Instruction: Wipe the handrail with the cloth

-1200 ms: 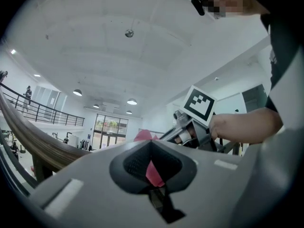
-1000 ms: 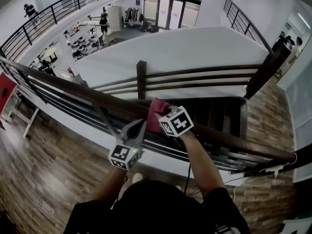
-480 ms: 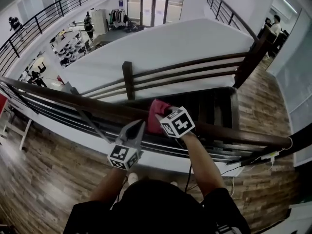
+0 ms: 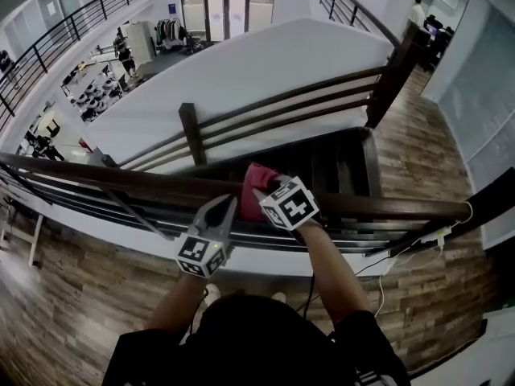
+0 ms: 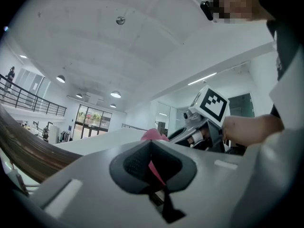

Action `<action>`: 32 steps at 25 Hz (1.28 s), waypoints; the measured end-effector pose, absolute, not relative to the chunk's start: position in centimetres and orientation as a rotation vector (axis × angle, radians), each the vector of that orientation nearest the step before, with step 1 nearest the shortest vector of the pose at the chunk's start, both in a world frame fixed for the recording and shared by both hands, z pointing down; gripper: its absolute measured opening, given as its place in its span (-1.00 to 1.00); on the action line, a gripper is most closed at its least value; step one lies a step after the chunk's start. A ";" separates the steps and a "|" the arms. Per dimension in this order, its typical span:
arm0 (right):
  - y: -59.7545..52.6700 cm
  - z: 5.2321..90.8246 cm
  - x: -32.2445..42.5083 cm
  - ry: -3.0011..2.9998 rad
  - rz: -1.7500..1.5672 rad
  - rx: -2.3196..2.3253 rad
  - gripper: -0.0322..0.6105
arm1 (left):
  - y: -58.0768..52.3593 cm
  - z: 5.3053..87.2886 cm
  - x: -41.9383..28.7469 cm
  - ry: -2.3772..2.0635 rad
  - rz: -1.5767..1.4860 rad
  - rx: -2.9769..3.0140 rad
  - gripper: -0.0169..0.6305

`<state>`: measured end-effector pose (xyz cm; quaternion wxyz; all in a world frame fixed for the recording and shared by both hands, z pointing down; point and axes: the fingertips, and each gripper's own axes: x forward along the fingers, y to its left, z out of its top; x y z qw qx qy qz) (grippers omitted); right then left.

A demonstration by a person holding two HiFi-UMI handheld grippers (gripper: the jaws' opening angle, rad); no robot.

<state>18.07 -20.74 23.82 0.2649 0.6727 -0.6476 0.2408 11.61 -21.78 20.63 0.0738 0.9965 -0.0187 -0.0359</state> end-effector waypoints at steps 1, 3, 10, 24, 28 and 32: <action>-20.1 23.8 18.3 -1.744 0.649 1.821 -0.75 | -21.2 20.6 11.9 -0.052 -0.108 2.991 -0.95; -18.9 23.7 18.8 -1.732 0.640 1.824 -0.75 | -20.3 20.4 12.4 -0.053 -0.111 2.983 -0.95; -15.8 23.6 20.4 -1.728 0.604 1.827 -0.75 | -17.3 20.4 13.7 -0.100 -0.142 2.974 -0.95; -12.7 23.4 21.4 -1.685 0.635 1.862 -0.75 | -14.2 20.1 16.0 0.058 -0.132 2.963 -0.95; -11.5 22.9 22.0 -1.640 0.638 1.911 -0.75 | -13.4 19.8 16.3 0.139 -0.126 2.973 -0.95; -10.0 23.3 22.9 -1.619 0.646 1.938 -0.75 | -12.2 20.7 17.0 0.178 -0.099 2.986 -0.95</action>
